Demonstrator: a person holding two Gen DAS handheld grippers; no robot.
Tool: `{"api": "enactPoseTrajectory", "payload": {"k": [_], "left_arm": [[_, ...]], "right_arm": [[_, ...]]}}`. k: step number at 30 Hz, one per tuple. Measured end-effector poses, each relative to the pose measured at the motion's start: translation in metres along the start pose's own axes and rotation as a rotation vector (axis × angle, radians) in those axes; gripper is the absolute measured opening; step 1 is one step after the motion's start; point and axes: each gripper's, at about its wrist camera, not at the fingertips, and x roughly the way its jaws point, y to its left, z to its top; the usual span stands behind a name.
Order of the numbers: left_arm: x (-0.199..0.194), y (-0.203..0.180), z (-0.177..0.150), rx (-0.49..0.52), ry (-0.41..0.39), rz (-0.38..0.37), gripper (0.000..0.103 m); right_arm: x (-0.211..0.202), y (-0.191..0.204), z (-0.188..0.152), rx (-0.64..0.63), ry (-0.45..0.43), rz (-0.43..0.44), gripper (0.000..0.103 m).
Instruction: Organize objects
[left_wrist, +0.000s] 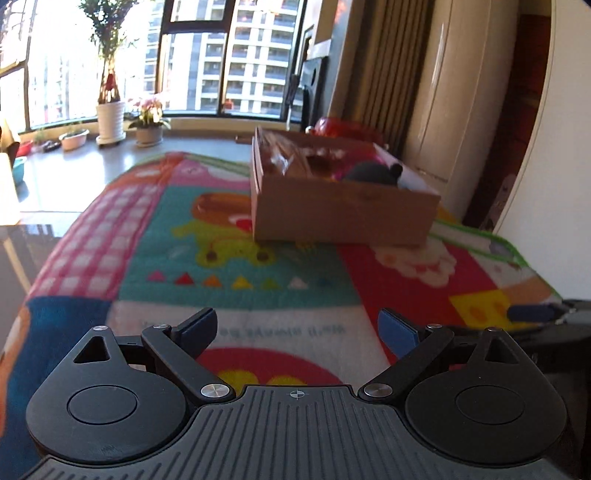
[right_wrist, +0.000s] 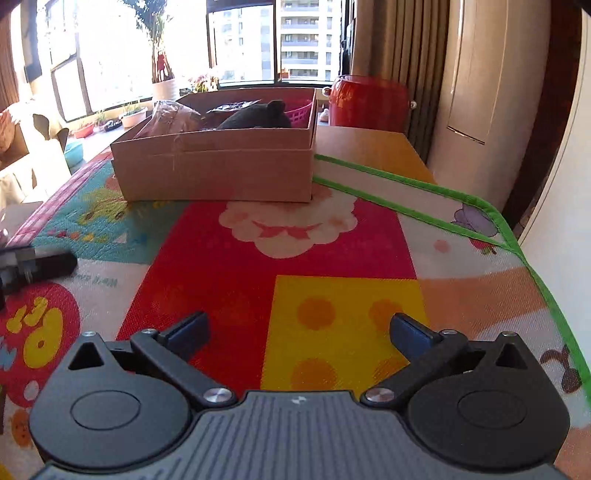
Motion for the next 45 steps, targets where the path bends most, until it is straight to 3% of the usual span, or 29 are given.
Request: {"api": "enactPoseTrajectory", "payload": {"k": [4,8,18,45], "left_arm": [[0.016,-0.011,-0.004,0.037,0.044,0.085,0.098],[0.027,-0.018,-0.007,0.071,0.034,0.139,0.098],[0.035,-0.022,-0.004,0.055,0.030,0.168,0.101],[0.036,-0.020,-0.003,0.047,0.029,0.160,0.101]], "right_arm": [[0.000,0.000,-0.006,-0.011,-0.048,-0.006,0.103],[0.003,-0.004,-0.003,0.014,-0.071,-0.027,0.103],[0.006,-0.002,0.000,-0.001,-0.077,-0.027,0.103],[0.007,-0.003,-0.001,0.010,-0.084,-0.023,0.103]]}}
